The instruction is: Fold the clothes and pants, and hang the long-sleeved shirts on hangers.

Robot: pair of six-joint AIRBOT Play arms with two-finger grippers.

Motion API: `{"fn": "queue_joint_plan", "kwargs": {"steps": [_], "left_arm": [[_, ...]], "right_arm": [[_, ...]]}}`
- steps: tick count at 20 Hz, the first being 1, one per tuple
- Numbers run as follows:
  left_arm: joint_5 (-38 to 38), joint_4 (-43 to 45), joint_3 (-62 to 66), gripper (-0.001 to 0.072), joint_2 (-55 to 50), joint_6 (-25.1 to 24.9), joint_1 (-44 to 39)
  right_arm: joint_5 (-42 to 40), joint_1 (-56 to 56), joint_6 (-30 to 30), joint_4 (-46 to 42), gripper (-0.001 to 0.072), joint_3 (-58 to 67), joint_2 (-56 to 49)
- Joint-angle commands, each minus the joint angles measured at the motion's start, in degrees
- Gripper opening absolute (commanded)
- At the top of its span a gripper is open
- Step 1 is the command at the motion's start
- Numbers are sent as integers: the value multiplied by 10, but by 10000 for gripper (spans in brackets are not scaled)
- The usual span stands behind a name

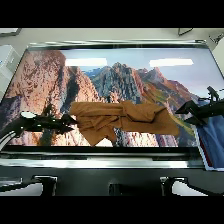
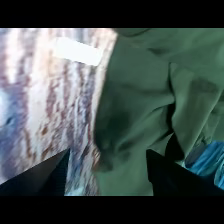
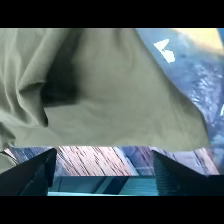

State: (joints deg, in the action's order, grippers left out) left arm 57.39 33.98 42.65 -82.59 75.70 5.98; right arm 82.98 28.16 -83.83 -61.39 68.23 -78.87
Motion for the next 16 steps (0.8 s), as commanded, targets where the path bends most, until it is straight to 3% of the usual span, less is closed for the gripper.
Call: {"fn": "queue_joint_plan", "kwargs": {"steps": [1, 3, 8, 11, 16], "left_arm": [[-70, -48, 4, 335, -28, -7, -56], [-84, -49, 12, 33, -28, -8, -55], [-21, 45, 34, 22, 11, -6, 38], [43, 82, 33, 22, 22, 7, 89], [35, 84, 32, 23, 22, 7, 75]], "right_arm": [[16, 1, -6, -6, 667, 1, 1], [29, 1, -6, -19, 665, 1, 1], [43, 1, -24, -106, 668, -14, 0], [-3, 1, -25, -97, 668, -84, 0], [-59, 1, -30, -51, 669, -167, -23]]}}
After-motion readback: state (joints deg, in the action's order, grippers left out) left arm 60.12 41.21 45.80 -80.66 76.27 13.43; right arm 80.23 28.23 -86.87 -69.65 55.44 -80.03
